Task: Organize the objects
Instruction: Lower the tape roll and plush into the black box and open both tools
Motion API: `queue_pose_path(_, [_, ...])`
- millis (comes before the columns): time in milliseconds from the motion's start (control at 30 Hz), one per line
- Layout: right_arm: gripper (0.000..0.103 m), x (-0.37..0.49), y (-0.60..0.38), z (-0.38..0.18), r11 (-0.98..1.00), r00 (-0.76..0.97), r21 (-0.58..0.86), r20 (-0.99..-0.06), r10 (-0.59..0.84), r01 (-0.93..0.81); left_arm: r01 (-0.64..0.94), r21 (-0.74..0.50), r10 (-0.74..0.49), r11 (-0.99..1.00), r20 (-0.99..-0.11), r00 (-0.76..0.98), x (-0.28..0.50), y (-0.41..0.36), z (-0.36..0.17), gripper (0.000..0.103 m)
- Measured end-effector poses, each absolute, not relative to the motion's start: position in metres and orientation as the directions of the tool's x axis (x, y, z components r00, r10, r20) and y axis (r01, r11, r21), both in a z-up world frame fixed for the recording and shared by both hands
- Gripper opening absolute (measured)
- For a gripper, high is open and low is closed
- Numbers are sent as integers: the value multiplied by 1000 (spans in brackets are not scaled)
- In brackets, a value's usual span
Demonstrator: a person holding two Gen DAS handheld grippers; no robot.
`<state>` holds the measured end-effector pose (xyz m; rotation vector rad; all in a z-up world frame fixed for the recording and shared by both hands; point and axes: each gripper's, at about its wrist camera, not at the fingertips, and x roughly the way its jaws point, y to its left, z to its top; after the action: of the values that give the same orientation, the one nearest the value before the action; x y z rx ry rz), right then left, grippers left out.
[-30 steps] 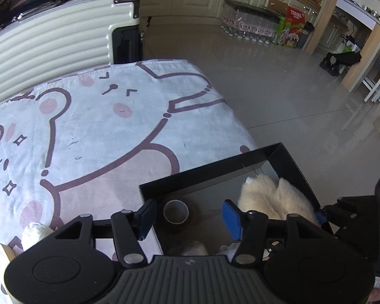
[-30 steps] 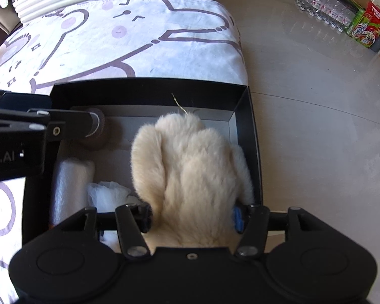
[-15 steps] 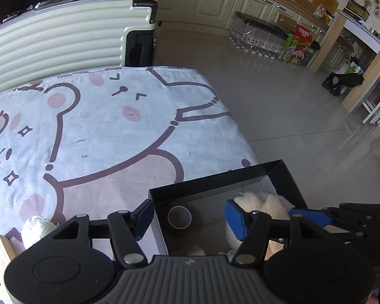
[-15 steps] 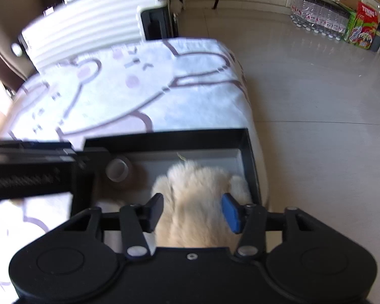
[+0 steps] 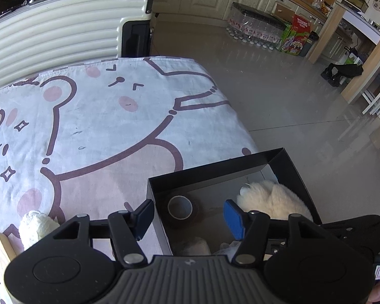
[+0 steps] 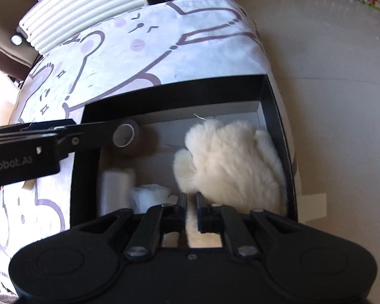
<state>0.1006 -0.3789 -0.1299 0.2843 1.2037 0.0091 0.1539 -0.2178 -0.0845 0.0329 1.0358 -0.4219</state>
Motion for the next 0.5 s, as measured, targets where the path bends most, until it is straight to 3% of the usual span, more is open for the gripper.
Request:
queue_pose_path(200, [13,96,-394,-107,942,470,288,-864,178,173,358,-172,-328,918,-837,438,152,-218,-83,61])
queue_pose_path(500, [18,78,-423,-84,896,551,295,-832,69,333,362,-173,-333,916,-832,444,144,-219,-76,61])
